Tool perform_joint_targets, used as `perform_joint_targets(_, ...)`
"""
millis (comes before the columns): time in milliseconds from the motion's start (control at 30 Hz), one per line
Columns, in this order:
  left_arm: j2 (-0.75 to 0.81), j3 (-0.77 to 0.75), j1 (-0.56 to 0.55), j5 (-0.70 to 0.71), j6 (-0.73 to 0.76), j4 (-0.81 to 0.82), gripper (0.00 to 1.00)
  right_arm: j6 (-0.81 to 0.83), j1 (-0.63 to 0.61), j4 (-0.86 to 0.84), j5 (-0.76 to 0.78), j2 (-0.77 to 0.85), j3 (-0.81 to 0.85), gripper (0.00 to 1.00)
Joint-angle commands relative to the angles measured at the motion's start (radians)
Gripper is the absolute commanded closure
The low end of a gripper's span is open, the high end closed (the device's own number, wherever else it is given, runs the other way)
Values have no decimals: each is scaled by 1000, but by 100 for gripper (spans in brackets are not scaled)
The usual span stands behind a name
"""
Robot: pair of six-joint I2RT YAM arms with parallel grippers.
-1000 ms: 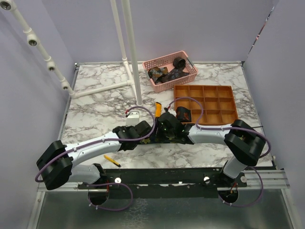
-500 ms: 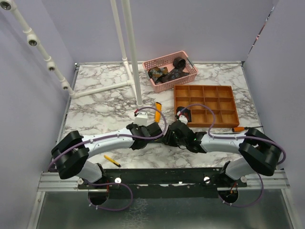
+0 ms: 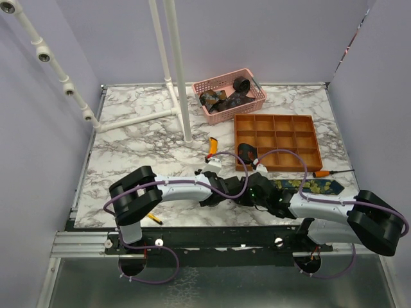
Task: Roll the ties
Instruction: Roll the tie at the center of the board.
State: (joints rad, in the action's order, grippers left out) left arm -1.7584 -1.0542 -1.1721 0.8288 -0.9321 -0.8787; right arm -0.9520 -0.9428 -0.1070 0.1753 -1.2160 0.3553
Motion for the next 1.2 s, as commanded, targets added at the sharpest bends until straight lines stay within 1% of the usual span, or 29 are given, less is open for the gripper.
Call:
perform_joint_targets(0, -71, -58, -34, 37, -11, -17, 99, -1, -3, 5, 46, 31, -21, 64)
perform_joint_targets(33, -83, -67, -37, 33, -10, -18, 95, -4, -4, 4, 47, 33, -25, 64)
perform_joint_targets(133, -116, -95, -45, 21, -2, -16, 76, -13, -4, 1, 45, 40, -38, 64)
perform_joint_targets(200, -126, -108, -51, 11, 4, -15, 65, -19, -4, 0, 45, 47, -47, 64)
perform_joint_targets(267, -124, -116, -55, 4, 4, -12, 50, -22, -3, 5, 47, 56, -54, 63)
perform_joint_targets(333, -115, -117, -57, -2, 3, -11, 41, -23, -4, 15, 53, 68, -55, 63)
perform_joint_targets(400, -96, -118, -58, -11, -2, -7, 34, -21, -3, 24, 60, 82, -58, 63)
perform_joint_targets(567, -29, -115, -58, -33, -2, -6, 23, -11, -4, 44, 67, 111, -56, 62)
perform_joint_targets(667, 22, -108, -57, -44, 1, -3, 17, 6, -4, 49, 53, 121, -44, 60)
perform_joint_targets(833, 113, -93, -58, -66, 0, 5, 9, 43, -3, 40, 2, 119, -9, 49)
perform_joint_targets(967, 234, -58, -49, -69, -7, 10, 7, 81, -4, 4, -68, 96, 32, 38)
perform_joint_targets(1033, 329, -8, -11, -82, -5, 39, 6, 90, -4, -21, -127, 56, 74, 34)
perform_joint_targets(1067, 408, 29, 18, -97, 10, 73, 6, 88, -5, -31, -153, 28, 103, 32)
perform_joint_targets(1100, 467, 72, 62, -133, 49, 126, 6, 84, -7, -34, -168, -1, 133, 31)
perform_joint_targets(1167, 602, 164, 201, -270, 117, 245, 6, 78, -14, -38, -196, -62, 197, 30)
